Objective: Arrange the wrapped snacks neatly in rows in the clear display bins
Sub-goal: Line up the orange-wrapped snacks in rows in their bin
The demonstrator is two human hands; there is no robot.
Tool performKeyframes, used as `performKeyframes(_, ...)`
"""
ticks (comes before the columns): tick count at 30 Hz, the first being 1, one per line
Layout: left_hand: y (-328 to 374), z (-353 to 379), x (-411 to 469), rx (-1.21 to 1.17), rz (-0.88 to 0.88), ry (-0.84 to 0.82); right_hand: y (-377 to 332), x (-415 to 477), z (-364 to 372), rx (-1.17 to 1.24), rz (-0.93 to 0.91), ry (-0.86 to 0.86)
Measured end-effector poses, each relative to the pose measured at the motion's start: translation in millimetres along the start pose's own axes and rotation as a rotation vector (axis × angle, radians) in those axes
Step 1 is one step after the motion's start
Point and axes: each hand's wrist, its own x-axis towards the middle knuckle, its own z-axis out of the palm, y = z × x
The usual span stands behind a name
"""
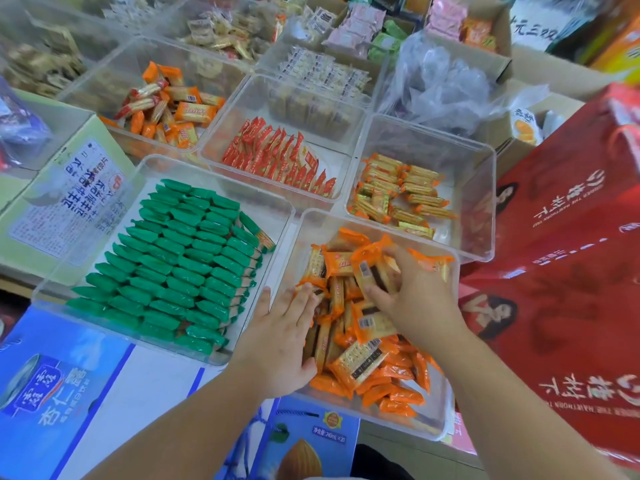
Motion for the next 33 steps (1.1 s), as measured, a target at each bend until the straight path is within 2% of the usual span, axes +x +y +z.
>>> performKeyframes(4, 0, 2, 1, -0.002, -0.011, -0.006, 25, -29, 8, -0.200, 0.042, -0.118)
performKeyframes(7, 0, 0, 2, 0.000, -0.010, -0.015, 37, -38, 13, -0.414, -0.041, -0.100)
performKeyframes(10, 0, -1, 2, -0.008, -0.005, -0.029, 29, -34, 11, -0.513, -0.096, -0.085)
performKeyframes(12, 0, -2, 1, -0.017, -0.004, -0.031, 14, -24, 9, -0.487, -0.144, -0.059)
performKeyframes(15, 0, -4, 0, -0.033, -0.009, -0.032, -13, 0, 11, -0.284, -0.298, -0.020)
performKeyframes(17, 1, -6, 0, -0.038, -0.007, -0.034, -34, 26, 17, -0.111, -0.363, -0.106)
performKeyframes(19, 1, -7, -1, -0.046, -0.005, -0.031, -53, 59, 31, -0.057, -0.395, -0.238)
performKeyframes(24, 1, -8, -1, -0.062, -0.001, -0.021, -69, 119, 75, -0.459, -0.427, -0.545)
performKeyframes(27, 0, -7, 0, -0.057, 0.000, -0.028, -65, 133, 92, -0.669, -0.458, -0.570)
performKeyframes(33, 0, -8, 0, -0.065, 0.004, -0.035, -63, 144, 114, -0.811, -0.521, -0.612)
